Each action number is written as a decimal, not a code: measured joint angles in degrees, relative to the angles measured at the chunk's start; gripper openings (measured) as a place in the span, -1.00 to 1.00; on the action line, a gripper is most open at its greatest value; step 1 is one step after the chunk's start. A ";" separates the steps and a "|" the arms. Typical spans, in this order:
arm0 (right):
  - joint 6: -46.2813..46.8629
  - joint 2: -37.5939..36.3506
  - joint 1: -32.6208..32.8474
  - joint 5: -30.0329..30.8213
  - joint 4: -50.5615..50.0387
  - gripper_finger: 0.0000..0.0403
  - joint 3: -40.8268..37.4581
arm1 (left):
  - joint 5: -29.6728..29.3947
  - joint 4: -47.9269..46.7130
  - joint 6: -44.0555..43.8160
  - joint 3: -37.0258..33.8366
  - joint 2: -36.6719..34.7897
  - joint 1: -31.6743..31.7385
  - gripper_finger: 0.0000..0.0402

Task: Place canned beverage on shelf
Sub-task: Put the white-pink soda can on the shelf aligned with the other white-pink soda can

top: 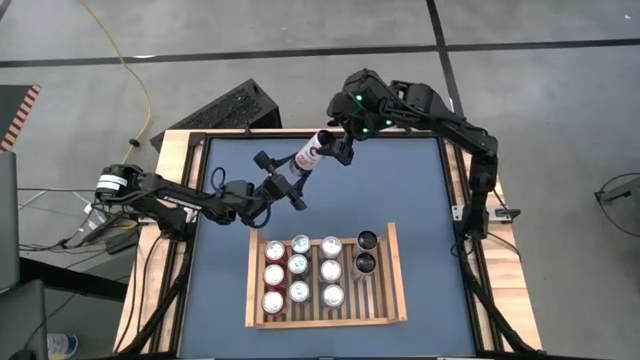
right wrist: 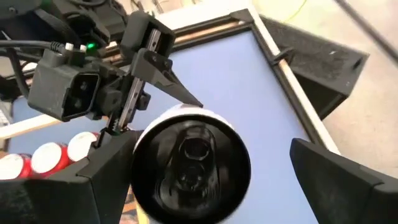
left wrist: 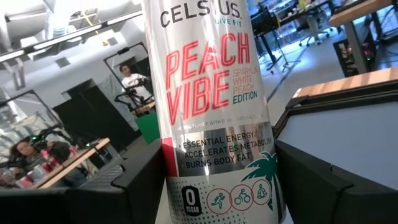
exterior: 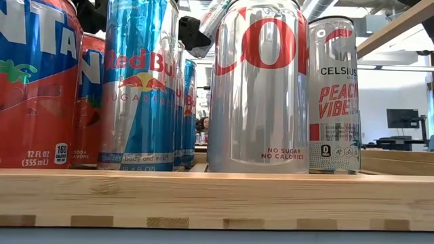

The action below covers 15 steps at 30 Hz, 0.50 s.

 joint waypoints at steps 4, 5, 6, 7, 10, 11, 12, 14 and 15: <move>0.83 0.40 -1.17 -2.12 0.63 0.93 -0.07 | 0.36 -0.25 -0.01 -0.02 0.02 0.02 0.24; 1.39 0.40 -1.48 -2.54 0.85 0.93 -0.07 | 0.29 -0.05 0.02 -0.02 0.02 0.04 0.24; 1.95 0.42 -1.64 -2.82 0.91 0.93 -0.07 | 0.18 0.14 0.20 -0.02 0.02 0.04 0.24; 2.00 0.42 -1.73 -2.85 0.74 0.92 -0.07 | 0.12 0.18 0.43 -0.02 0.02 0.04 0.24; 1.98 0.47 -1.74 -2.81 0.71 0.88 -0.07 | 0.07 0.09 0.44 -0.02 0.02 0.04 0.24; 1.98 0.47 -1.74 -2.80 0.85 0.86 -0.07 | 0.09 0.13 0.44 -0.02 0.02 0.04 0.24; 1.98 0.47 -1.74 -2.79 0.95 0.84 -0.07 | 0.11 0.13 0.44 -0.02 0.02 0.04 0.24; 1.95 0.47 -1.74 -2.78 0.91 0.79 -0.09 | 0.12 0.13 0.42 -0.02 0.02 0.04 0.24; 1.87 0.47 -1.74 -2.78 0.99 0.76 -0.28 | 0.11 0.07 0.42 -0.02 0.02 0.04 0.24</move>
